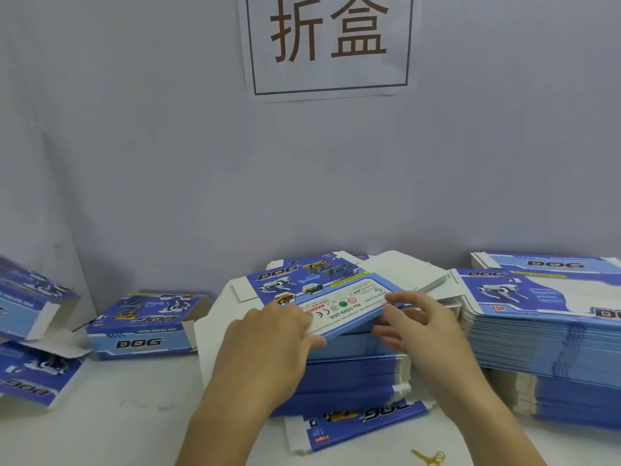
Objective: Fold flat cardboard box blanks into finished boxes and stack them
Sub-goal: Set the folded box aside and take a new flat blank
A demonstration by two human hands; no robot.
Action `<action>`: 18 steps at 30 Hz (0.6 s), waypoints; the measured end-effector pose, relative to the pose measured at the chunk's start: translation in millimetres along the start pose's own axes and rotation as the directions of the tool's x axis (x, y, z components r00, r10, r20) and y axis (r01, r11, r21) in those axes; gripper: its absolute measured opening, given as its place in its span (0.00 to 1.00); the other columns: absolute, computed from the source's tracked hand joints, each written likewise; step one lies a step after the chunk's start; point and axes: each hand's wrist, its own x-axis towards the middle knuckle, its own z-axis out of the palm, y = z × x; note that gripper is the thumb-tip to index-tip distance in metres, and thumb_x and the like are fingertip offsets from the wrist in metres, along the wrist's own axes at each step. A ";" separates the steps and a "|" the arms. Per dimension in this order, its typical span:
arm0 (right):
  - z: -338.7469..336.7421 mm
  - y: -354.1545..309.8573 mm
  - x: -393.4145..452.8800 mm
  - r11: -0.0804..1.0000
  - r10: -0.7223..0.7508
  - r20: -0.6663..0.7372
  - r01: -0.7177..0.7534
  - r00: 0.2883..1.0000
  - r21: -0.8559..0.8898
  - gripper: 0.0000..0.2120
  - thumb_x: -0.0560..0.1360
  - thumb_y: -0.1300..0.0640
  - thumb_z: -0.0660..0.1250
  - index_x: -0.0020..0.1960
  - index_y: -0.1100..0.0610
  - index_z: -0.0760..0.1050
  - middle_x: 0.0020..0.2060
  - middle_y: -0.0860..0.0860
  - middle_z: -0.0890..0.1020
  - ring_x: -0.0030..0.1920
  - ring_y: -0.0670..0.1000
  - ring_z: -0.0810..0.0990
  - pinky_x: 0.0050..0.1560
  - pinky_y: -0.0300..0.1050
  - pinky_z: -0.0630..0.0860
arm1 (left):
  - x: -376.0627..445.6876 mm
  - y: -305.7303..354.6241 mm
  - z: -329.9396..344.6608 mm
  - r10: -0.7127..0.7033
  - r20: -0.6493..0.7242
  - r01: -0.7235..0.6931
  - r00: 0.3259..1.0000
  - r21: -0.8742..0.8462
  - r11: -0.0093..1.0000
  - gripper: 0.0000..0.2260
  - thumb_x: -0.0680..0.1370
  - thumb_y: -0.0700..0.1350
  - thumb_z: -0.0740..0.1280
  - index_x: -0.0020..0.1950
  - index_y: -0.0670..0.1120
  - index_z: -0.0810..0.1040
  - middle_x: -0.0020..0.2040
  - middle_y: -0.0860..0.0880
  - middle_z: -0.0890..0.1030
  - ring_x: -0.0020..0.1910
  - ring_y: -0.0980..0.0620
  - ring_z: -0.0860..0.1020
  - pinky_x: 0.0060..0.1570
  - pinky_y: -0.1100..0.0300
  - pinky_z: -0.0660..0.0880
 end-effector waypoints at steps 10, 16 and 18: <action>3.8 6.6 3.2 0.984 0.029 0.015 -0.032 0.999 0.176 0.12 0.79 0.59 0.69 0.55 0.47 0.69 0.39 0.47 0.87 0.40 0.51 0.88 0.34 0.39 0.82 | -2.4 0.0 -7.7 -0.024 -0.003 0.023 1.000 -0.063 0.998 0.17 0.81 0.63 0.57 0.66 0.59 0.75 0.63 0.56 0.78 0.54 0.54 0.75 0.45 0.59 0.70; 6.1 6.5 0.8 0.974 0.003 -0.025 0.003 1.000 0.226 0.11 0.79 0.57 0.69 0.54 0.45 0.68 0.38 0.54 0.86 0.38 0.54 0.87 0.35 0.43 0.82 | -3.2 1.8 -12.9 0.003 -0.135 -0.014 0.991 -0.076 0.997 0.12 0.85 0.56 0.52 0.60 0.59 0.74 0.45 0.56 0.77 0.43 0.52 0.73 0.40 0.57 0.70; 6.8 4.1 -2.4 0.990 -0.043 -0.019 0.045 0.999 0.134 0.08 0.80 0.55 0.68 0.55 0.47 0.70 0.32 0.52 0.84 0.32 0.51 0.85 0.31 0.40 0.79 | -2.3 1.1 -16.4 -0.011 -0.326 -0.006 0.945 -0.052 0.999 0.11 0.85 0.47 0.53 0.60 0.57 0.73 0.35 0.57 0.70 0.37 0.49 0.71 0.35 0.56 0.68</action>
